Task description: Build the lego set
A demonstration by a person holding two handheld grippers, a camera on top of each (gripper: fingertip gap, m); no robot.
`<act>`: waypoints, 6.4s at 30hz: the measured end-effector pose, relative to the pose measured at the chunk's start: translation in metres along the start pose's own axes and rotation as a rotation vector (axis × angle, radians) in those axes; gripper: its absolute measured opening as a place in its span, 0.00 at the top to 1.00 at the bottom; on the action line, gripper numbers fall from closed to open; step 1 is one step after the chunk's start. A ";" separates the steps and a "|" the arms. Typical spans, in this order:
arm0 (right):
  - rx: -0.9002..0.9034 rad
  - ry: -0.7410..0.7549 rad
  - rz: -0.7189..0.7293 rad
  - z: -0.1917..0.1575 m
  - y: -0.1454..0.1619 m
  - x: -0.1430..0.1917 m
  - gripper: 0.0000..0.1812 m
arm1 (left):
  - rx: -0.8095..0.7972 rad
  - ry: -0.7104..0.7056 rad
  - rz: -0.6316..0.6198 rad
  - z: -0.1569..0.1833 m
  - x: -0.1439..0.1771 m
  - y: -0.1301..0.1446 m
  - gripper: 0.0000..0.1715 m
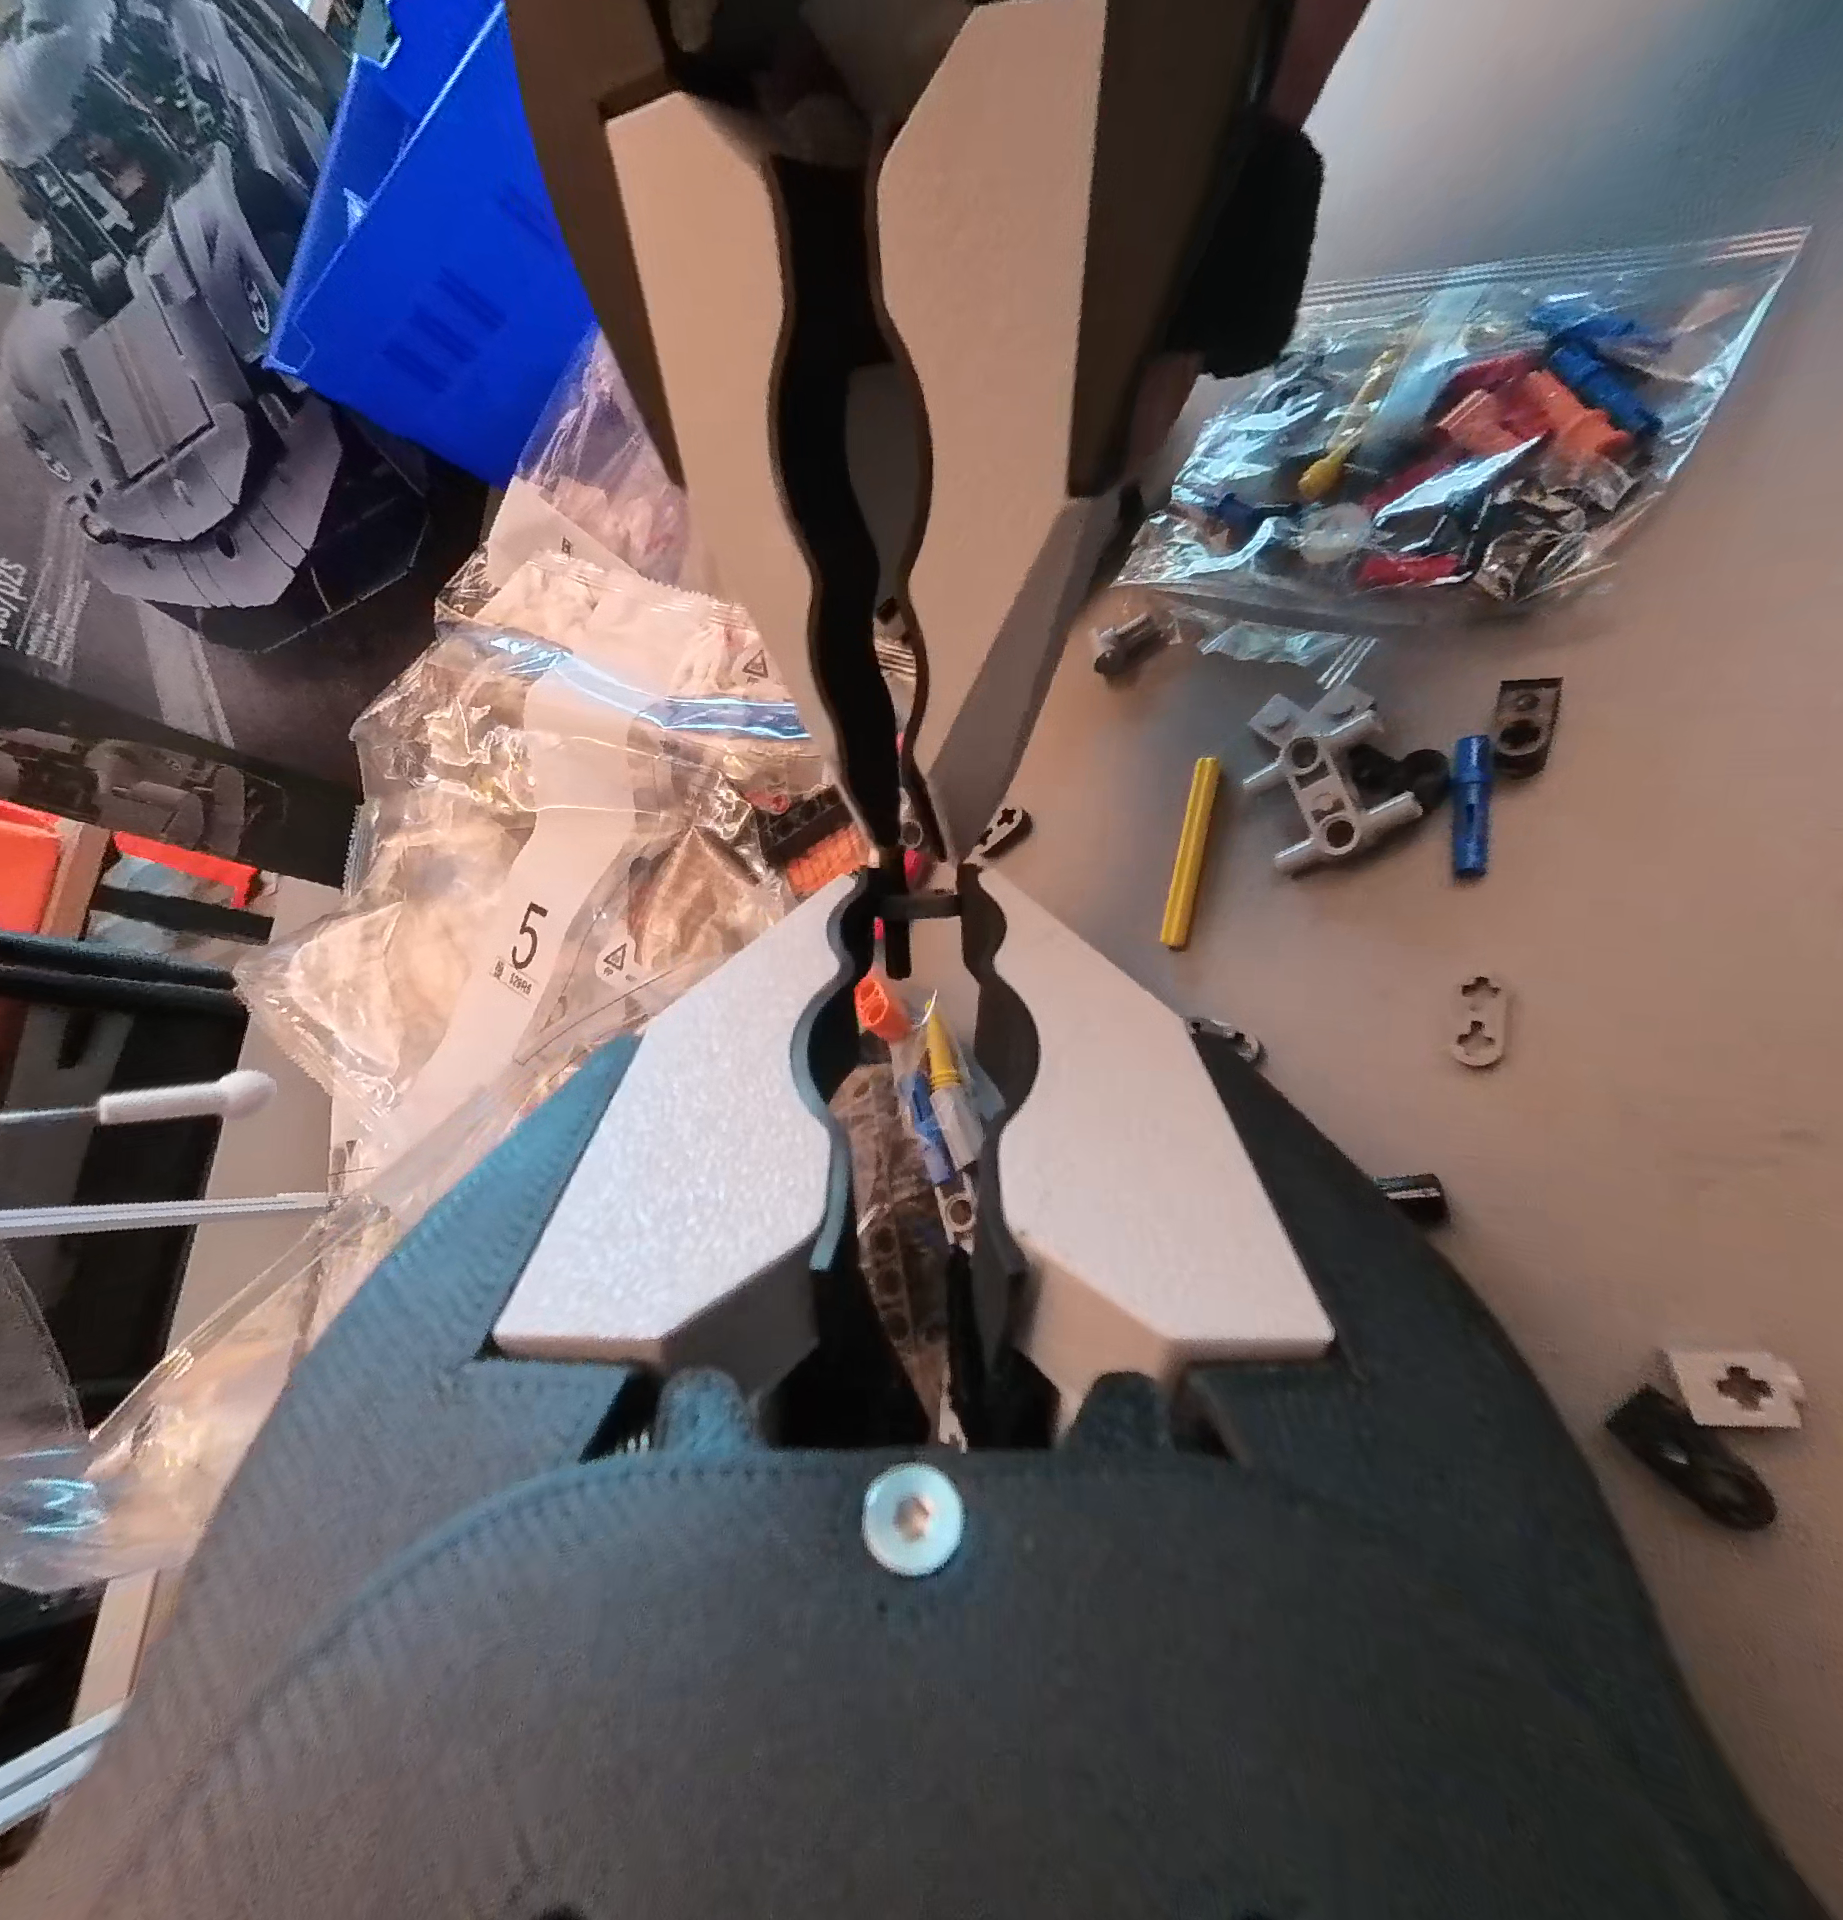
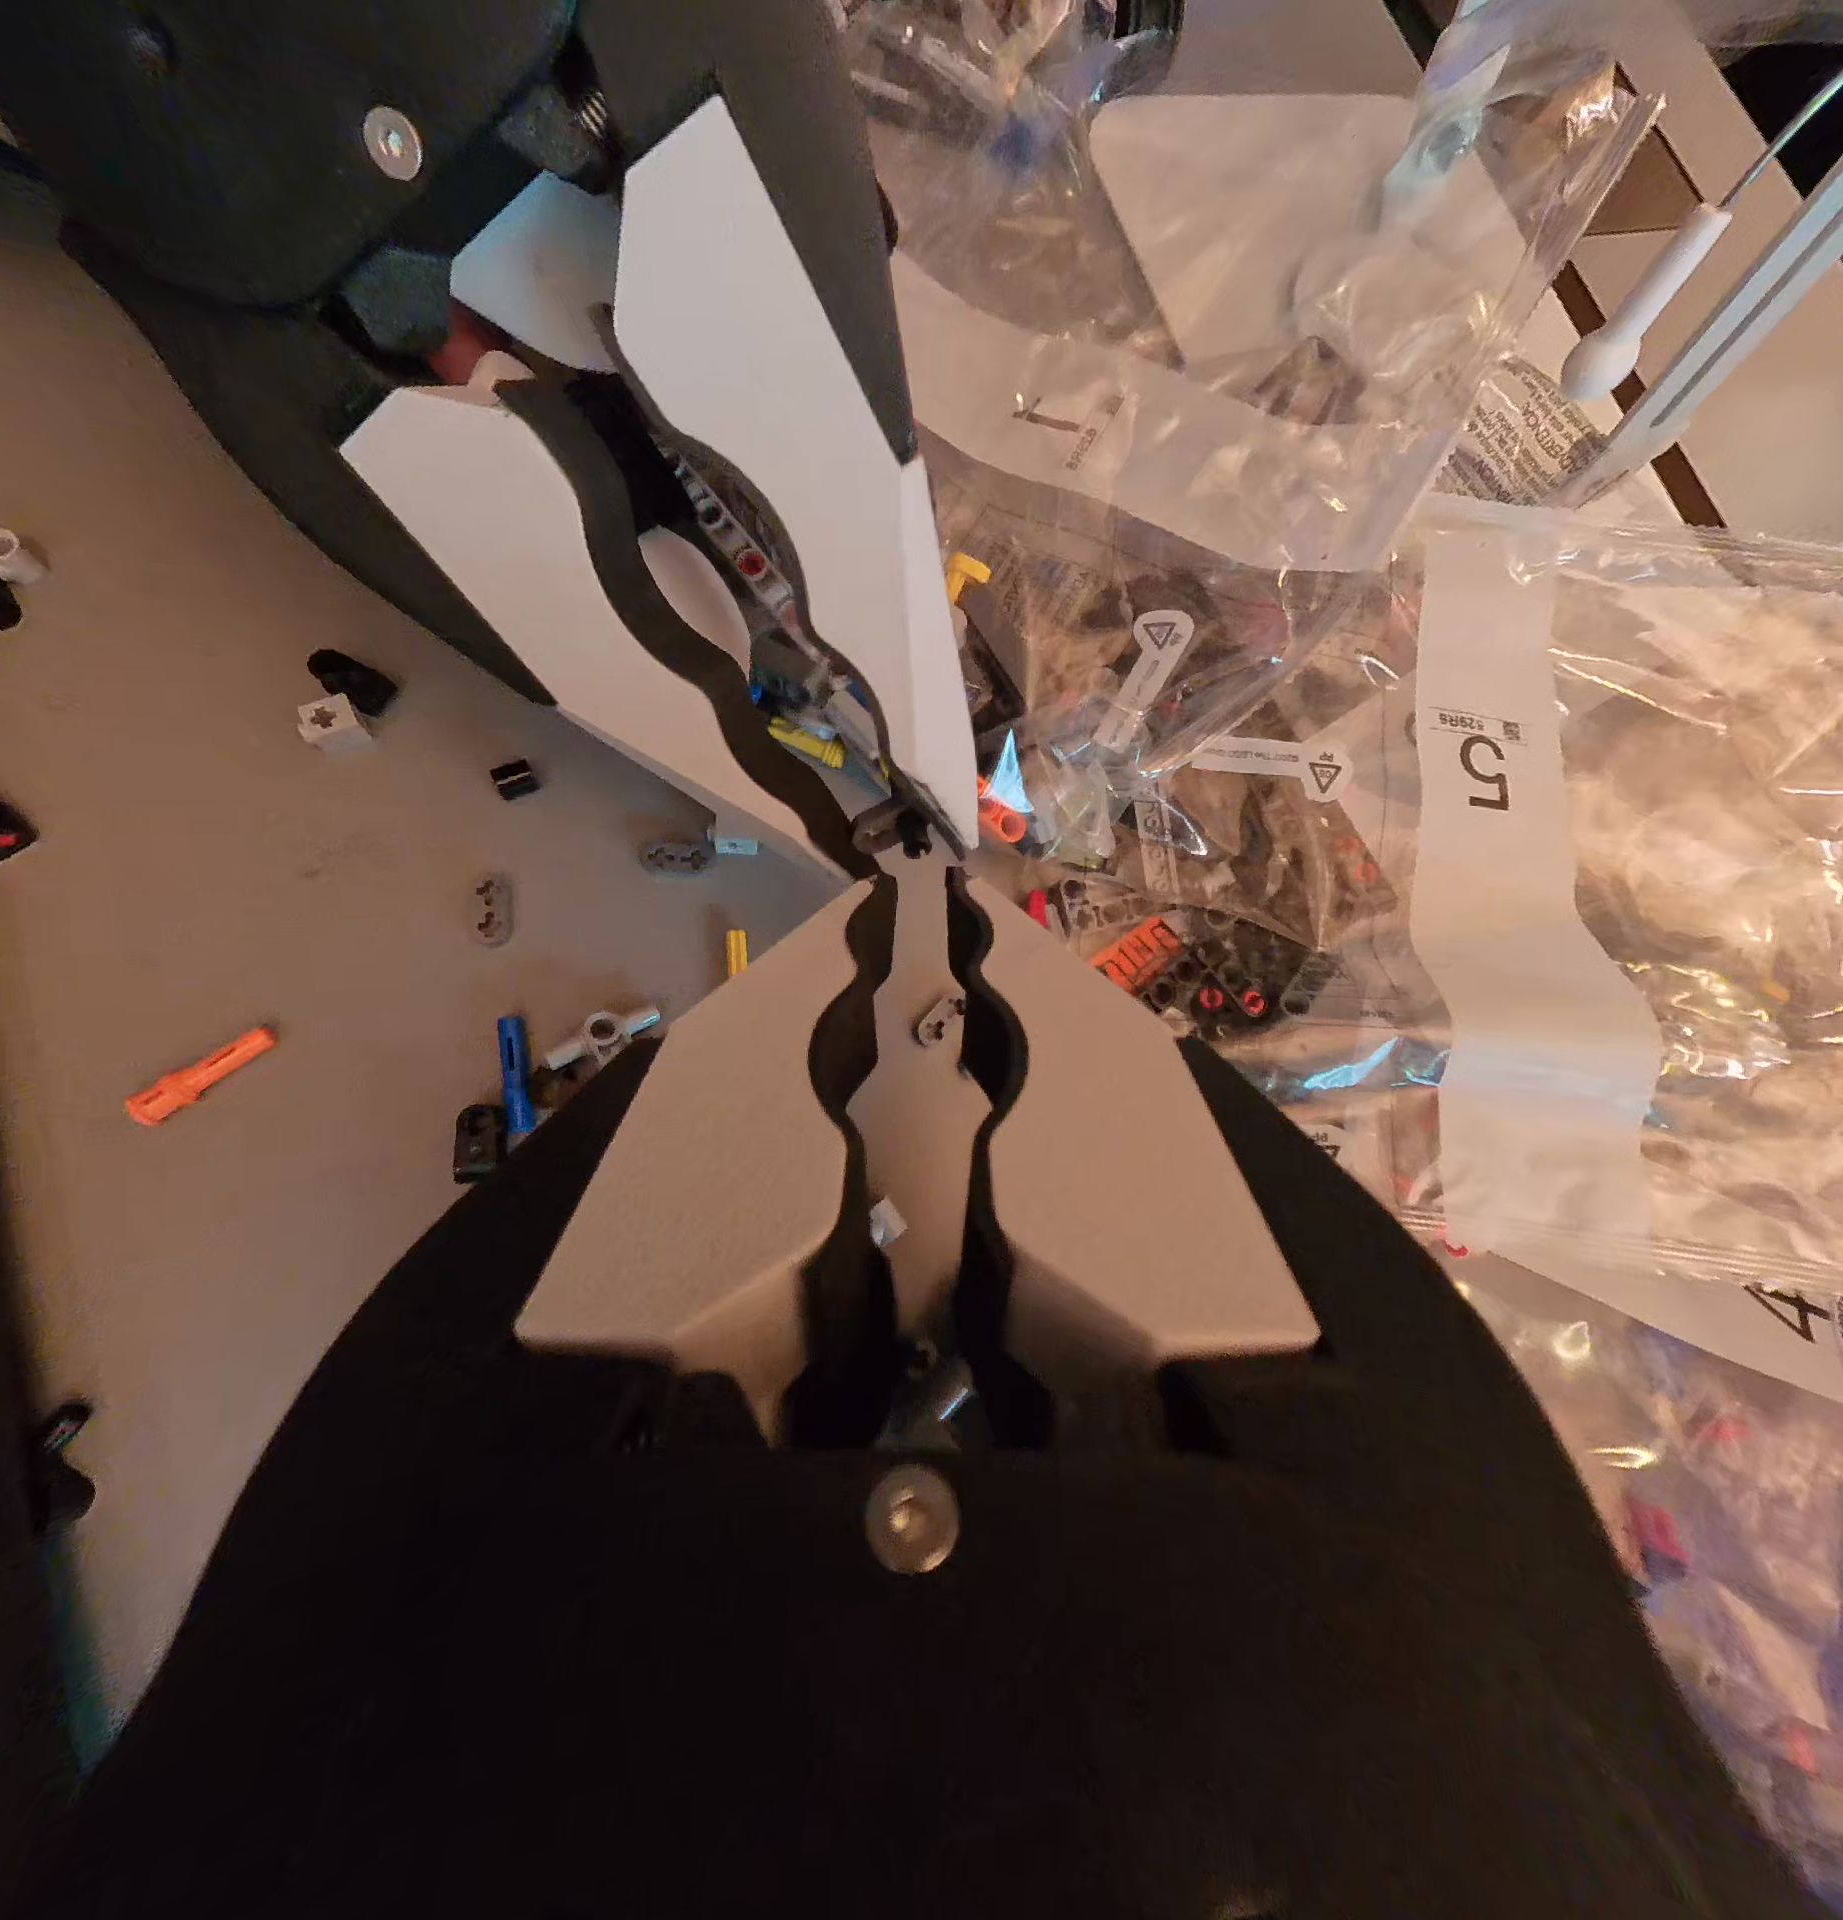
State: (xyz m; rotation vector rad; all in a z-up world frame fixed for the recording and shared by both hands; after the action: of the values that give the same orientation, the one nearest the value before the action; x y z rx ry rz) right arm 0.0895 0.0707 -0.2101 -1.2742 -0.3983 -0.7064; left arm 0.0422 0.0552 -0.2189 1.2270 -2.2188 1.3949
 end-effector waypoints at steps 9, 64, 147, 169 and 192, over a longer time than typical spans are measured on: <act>-0.146 -0.105 0.112 0.003 -0.008 0.006 0.96 | -0.023 -0.037 0.029 -0.003 0.003 -0.004 0.92; -0.388 -0.236 0.127 0.012 0.000 0.006 0.99 | -0.059 -0.100 0.049 -0.005 0.004 -0.010 0.91; -0.153 0.003 -0.188 0.021 0.029 -0.029 0.92 | 0.337 0.176 -0.153 -0.017 0.011 0.051 0.88; -0.087 0.005 -0.218 0.013 0.008 -0.048 1.00 | 0.464 0.040 -0.151 -0.049 0.031 0.077 0.86; 0.028 -0.306 -0.226 -0.034 0.014 -0.022 0.95 | 0.449 0.045 -0.162 -0.045 0.029 0.083 0.86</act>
State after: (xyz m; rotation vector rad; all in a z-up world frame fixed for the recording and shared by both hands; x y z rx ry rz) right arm 0.0788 0.0456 -0.2432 -1.3259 -0.8092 -0.6927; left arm -0.0483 0.0926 -0.2304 1.4536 -1.7807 1.8928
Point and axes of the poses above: each gripper's, where its closed fingertips meet, x back along the fingers, y out of its underside, z = x × y across the jaws, the point moved 4 cm from there along x, back along the fingers, and after that the axes turned 6 degrees about y, right-handed, at the moved point
